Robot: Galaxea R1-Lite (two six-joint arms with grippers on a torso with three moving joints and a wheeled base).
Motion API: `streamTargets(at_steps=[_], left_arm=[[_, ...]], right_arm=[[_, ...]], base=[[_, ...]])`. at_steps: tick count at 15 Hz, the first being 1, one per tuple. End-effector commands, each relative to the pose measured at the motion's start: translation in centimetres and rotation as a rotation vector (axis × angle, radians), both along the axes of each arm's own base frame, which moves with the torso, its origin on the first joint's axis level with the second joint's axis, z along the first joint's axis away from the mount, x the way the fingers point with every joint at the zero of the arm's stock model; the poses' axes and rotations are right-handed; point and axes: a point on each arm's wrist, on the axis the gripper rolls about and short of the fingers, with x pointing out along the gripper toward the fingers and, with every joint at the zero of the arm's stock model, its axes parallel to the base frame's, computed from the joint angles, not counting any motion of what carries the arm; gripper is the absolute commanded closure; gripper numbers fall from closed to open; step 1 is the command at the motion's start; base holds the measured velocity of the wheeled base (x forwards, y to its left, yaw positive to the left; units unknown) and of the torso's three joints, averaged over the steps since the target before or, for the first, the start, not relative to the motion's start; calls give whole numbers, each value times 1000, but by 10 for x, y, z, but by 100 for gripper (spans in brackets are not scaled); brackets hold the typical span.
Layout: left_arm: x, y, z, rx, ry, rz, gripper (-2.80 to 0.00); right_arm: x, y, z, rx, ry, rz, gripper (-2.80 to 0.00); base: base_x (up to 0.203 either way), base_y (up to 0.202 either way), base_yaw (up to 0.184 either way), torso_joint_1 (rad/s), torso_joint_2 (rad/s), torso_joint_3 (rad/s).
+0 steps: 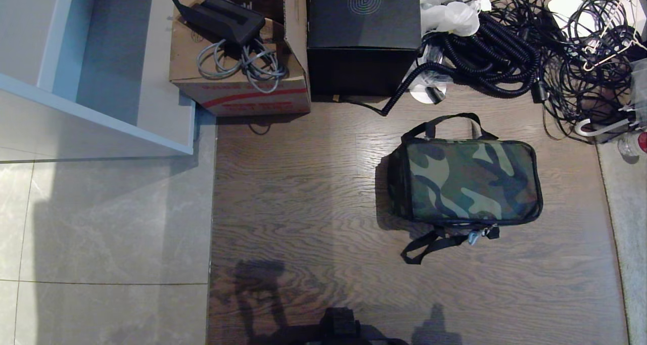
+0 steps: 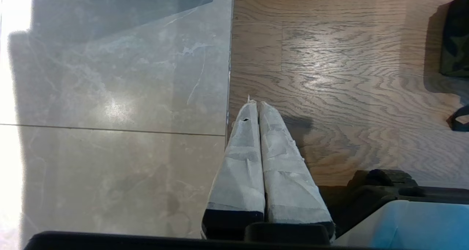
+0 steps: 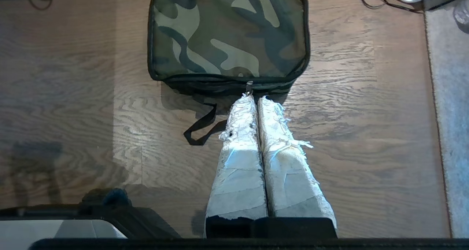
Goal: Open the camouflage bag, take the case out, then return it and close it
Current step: Open the top of the storage box
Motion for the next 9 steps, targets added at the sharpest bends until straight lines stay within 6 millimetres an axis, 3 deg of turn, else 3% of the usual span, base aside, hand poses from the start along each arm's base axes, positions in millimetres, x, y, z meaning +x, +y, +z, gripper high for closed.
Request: streamTargets(at_steps=[1,3,6,9], left_arm=[[0,0,0,0,-1,0,0],[0,0,0,0,-1,0,0],[0,0,0,0,-1,0,0],[0,0,0,1,-1,0,0]], right_arm=[[3,0,-11,-2,39,1,0],[3,0,-11,-3,37,0,0],[3,0,-11,-3,37,0,0],[3,0,-11,-3,37,0,0]], base=[[0,0,0,0,0,0],[0,0,0,0,0,0],[-151,0,-1,5,1,2],[-21,0,0,1,1,-2]])
